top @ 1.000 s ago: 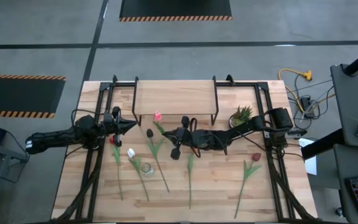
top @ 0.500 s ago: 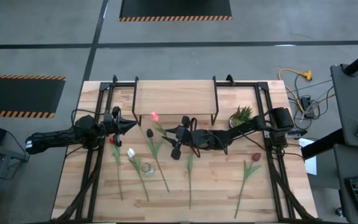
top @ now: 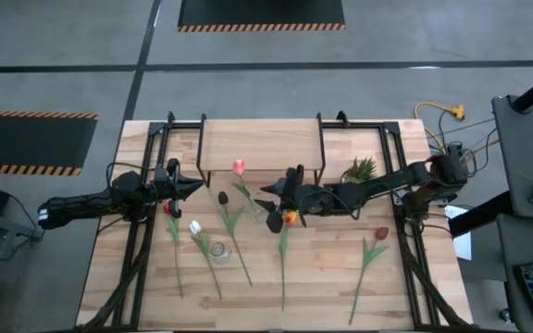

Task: Pick and place flowers into a vace then onto a shelf
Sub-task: Put the purple flower into the top transparent vase

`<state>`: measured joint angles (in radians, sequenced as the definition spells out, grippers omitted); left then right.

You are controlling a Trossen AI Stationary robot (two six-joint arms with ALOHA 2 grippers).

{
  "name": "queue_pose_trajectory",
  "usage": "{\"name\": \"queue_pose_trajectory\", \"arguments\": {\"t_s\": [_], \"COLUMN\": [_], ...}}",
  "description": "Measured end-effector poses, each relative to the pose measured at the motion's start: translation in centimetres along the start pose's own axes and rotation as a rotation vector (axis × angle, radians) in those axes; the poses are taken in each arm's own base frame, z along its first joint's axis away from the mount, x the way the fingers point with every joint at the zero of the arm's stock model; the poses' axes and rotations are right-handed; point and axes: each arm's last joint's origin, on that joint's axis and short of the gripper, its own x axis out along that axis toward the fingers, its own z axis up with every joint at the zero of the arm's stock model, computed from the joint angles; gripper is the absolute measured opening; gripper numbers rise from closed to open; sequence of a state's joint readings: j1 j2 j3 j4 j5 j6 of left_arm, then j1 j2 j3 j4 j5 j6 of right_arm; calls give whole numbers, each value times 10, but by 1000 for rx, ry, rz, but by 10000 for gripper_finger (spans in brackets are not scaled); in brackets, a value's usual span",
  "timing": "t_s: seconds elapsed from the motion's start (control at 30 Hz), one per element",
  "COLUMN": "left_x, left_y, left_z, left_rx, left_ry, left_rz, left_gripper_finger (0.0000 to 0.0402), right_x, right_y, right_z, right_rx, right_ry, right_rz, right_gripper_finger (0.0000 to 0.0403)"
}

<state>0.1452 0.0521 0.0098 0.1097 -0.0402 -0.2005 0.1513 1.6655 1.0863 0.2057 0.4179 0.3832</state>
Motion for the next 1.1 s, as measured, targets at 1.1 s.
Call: {"name": "queue_pose_trajectory", "arguments": {"t_s": [1.1], "left_x": [0], "left_y": [-1], "left_z": [6], "left_rx": [-2], "left_ry": [-52], "left_rz": [-10], "left_gripper_finger": [4], "right_x": [-114], "right_y": [43], "right_z": [-68], "right_rx": [555], "right_ry": [715], "right_rz": [-210], "right_gripper_finger": [128]}}
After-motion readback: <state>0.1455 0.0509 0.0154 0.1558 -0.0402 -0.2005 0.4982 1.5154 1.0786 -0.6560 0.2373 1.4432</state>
